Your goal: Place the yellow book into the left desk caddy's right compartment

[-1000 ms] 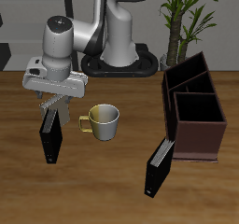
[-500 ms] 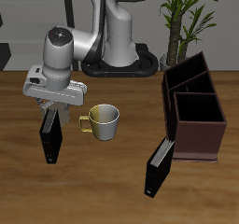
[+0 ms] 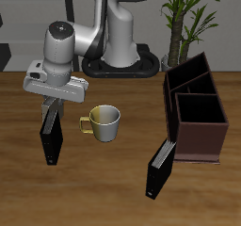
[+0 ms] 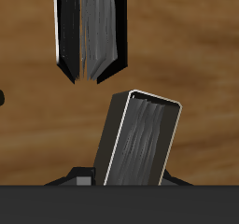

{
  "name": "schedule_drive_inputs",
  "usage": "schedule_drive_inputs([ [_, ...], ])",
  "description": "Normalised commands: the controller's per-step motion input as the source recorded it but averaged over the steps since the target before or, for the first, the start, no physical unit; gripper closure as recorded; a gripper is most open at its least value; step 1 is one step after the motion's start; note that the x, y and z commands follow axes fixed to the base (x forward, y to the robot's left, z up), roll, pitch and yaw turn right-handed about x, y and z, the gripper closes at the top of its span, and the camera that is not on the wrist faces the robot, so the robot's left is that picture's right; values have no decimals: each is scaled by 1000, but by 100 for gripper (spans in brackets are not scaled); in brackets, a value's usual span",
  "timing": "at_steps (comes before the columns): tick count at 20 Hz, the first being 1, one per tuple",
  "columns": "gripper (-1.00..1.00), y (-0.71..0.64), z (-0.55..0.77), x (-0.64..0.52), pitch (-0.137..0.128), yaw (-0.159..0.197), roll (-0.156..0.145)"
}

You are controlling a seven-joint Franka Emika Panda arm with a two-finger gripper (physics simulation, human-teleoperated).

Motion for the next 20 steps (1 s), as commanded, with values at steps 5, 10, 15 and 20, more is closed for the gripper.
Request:
schedule_drive_inputs([
  [5,100,152,444,-115,-52,-12,-7],
  [10,100,351,618,-224,-43,6,-12],
  [15,100,521,587,-18,-50,36,-6],
  [20,100,438,290,128,-6,3,-11],
])
